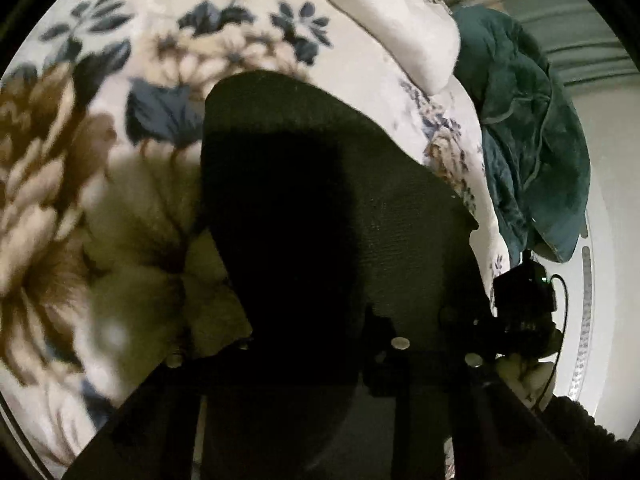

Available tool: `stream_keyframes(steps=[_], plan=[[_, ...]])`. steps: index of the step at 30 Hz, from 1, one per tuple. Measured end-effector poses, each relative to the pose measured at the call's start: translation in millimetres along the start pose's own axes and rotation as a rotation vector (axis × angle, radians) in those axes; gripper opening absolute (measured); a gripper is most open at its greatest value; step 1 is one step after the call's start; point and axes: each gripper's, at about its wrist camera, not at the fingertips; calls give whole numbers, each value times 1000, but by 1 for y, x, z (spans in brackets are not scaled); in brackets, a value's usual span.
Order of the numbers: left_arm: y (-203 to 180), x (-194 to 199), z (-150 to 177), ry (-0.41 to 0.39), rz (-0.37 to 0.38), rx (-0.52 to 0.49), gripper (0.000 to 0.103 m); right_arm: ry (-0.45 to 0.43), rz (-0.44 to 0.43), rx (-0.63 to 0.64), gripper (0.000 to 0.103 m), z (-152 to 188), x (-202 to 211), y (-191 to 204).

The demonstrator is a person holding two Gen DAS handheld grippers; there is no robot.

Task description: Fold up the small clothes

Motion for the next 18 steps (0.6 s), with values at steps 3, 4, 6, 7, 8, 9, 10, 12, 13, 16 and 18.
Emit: stream_keyframes(steps=[3, 4, 6, 7, 8, 9, 10, 12, 13, 16, 18], plan=[[-19, 17, -14, 13, 6, -50, 23, -42, 29, 9, 17, 10, 14, 20], [-23, 23, -21, 16, 5, -60, 23, -51, 36, 10, 17, 12, 19, 25], [-33, 34, -38, 15, 9, -81, 23, -69, 34, 7, 16, 12, 28, 41], [-42, 40, -52, 13, 4, -106, 23, -84, 39, 16, 16, 10, 33, 52], [-50, 43, -64, 10, 1, -122, 23, -102, 40, 26, 16, 6, 40, 63], [-58, 46, -78, 7, -1, -141, 23, -115, 36, 33, 16, 2, 45, 72], [-67, 50, -95, 4, -1, -158, 23, -137, 37, 40, 16, -5, 54, 83], [-83, 55, -131, -8, -5, -192, 23, -178, 26, 52, 16, -24, 68, 106], [-93, 57, -157, -19, -5, -211, 23, -205, 22, 52, 16, -37, 77, 117], [-112, 56, -222, -43, -15, -248, 23, -280, 12, 65, 16, -83, 93, 149], [-122, 50, -269, -56, -28, -266, 23, -328, 2, 72, 16, -124, 100, 168]])
Point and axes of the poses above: each gripper's, at about its wrist camera, not at the fingertips, and x roughly against the way its jaws point, y to its left, z to its underside, and after that the axes turned 3 degrees about y, right-handed
